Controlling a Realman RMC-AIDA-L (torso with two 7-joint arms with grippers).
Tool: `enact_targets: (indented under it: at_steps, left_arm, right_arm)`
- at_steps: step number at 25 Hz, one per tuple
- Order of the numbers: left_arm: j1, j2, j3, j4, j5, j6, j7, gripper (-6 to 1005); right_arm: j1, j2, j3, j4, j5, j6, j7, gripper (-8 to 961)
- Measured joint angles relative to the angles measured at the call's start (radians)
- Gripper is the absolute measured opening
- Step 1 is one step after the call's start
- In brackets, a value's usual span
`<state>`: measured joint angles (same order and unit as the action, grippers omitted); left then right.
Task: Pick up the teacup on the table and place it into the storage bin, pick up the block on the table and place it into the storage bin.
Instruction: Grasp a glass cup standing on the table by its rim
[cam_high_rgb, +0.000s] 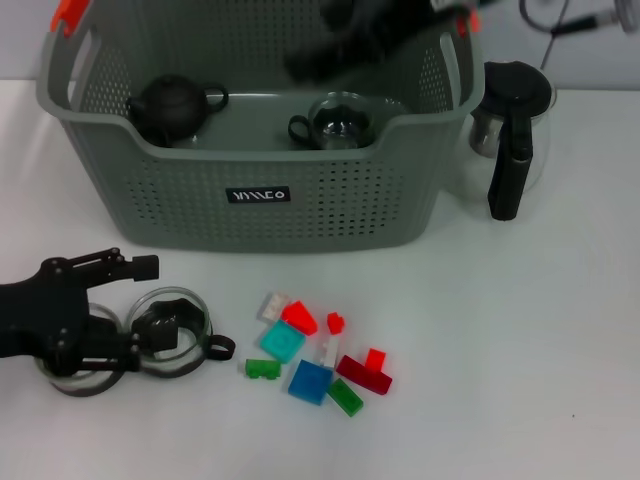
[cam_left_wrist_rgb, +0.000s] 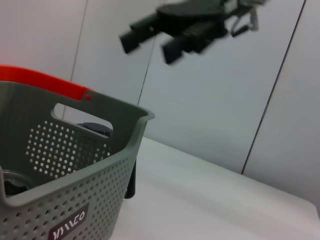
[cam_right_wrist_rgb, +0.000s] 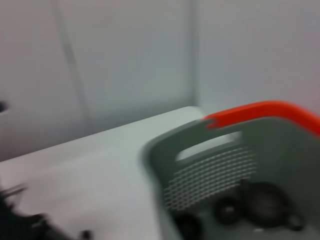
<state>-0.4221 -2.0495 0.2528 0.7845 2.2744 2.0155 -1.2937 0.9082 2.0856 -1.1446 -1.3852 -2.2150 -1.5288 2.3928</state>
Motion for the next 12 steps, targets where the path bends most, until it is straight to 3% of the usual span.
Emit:
enact_targets:
  at_steps: [12]
  left_arm:
    - [-0.013,0.010,-0.015,0.027,-0.002,0.038,-0.120,944]
  right_arm:
    - [-0.201,0.011,-0.038,-0.011,0.108,-0.153,-0.126,868]
